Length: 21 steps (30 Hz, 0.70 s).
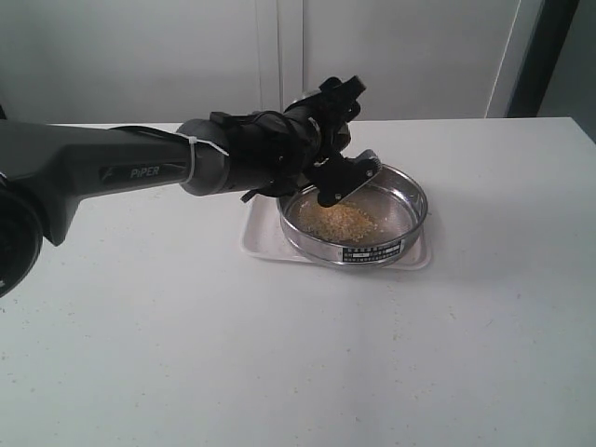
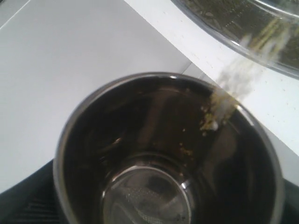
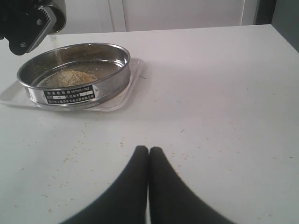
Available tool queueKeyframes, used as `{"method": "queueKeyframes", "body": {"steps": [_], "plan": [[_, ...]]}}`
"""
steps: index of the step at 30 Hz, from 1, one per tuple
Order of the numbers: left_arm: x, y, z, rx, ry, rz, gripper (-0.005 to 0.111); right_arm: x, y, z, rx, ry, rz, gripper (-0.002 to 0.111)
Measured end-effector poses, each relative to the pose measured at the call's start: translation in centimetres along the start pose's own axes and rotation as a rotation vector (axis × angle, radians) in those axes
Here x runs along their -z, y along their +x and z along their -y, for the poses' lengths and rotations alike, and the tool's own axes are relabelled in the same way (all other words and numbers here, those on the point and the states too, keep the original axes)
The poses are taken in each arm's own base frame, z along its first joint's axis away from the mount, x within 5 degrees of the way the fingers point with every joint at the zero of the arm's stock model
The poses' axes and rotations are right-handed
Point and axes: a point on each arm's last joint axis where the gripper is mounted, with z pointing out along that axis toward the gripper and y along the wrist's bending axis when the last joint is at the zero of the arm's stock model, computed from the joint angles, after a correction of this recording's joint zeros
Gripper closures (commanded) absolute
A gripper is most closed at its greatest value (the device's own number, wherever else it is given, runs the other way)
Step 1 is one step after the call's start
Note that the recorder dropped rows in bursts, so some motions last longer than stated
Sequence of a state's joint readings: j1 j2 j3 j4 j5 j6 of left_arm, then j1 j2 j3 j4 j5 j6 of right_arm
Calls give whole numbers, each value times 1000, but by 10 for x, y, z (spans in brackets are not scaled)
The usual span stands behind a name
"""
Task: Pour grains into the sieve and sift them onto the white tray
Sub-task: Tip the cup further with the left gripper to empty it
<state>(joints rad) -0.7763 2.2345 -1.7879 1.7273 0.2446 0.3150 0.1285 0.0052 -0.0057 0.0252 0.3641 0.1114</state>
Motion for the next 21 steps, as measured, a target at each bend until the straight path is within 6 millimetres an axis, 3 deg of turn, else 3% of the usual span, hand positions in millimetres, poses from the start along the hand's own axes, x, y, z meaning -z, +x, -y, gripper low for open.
{"method": "queueKeyframes", "body": {"steps": [11,21], "plan": [[9,-17,-11,-156,-22,17,107,0,0,0,0,0,0,108],[17,-17,-14,-197,41,-105,107,0,0,0,0,0,0,108]]}}
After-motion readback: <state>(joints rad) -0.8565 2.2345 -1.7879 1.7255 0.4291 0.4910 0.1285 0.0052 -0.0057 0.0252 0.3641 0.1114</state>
